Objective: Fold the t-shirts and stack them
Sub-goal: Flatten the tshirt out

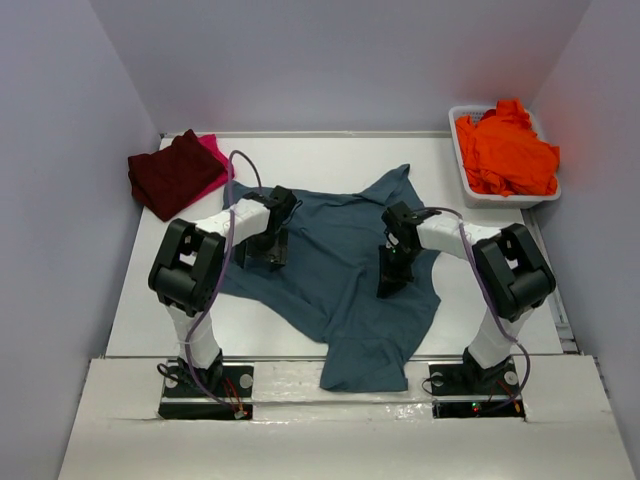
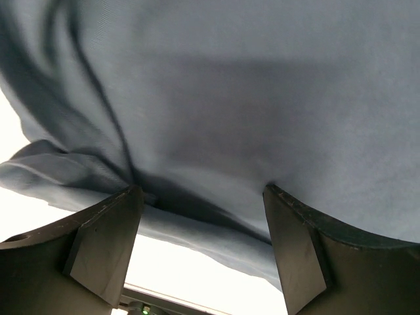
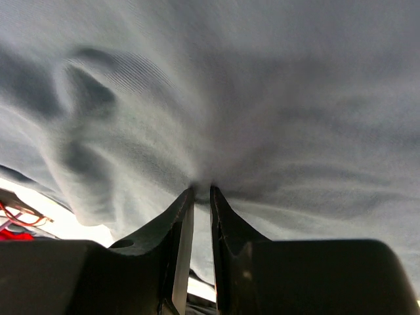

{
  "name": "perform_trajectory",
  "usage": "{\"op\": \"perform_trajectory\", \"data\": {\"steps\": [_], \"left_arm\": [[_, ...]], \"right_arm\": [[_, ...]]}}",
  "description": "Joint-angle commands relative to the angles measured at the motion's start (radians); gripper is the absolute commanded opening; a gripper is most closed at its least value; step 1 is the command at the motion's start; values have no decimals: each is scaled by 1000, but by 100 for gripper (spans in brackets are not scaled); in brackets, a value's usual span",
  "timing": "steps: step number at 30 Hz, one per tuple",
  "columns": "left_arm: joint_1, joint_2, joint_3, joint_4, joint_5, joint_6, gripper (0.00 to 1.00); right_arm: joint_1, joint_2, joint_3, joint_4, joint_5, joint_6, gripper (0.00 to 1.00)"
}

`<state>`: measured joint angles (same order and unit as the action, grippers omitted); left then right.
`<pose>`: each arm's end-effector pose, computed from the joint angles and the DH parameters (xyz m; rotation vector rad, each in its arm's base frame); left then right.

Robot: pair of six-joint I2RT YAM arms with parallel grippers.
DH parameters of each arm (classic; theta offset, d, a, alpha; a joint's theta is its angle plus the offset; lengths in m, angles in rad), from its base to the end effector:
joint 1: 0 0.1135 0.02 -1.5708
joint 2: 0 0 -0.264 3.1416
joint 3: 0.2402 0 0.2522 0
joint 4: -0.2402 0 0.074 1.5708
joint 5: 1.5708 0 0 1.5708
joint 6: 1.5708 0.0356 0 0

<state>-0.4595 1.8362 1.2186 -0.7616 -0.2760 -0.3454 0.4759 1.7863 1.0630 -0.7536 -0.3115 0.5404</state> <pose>0.3129 -0.1440 0.1690 0.1244 2.8448 0.2567 0.2705 0.1517 0.1468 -0.0755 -3.0323 -0.4854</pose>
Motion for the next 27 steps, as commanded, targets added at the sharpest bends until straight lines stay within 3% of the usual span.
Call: {"op": "perform_trajectory", "data": {"steps": [1,8,27], "left_arm": [[-13,-49,-30,-8,93,11,86],[-44,-91,-109,22,253,8,85],[-163,-224,-277,36,386,-67,85]], "right_arm": [[0,-50,-52,-23,5,6,23],[0,-146,-113,-58,14,35,23],[0,-364,-239,-159,57,138,25]]}}
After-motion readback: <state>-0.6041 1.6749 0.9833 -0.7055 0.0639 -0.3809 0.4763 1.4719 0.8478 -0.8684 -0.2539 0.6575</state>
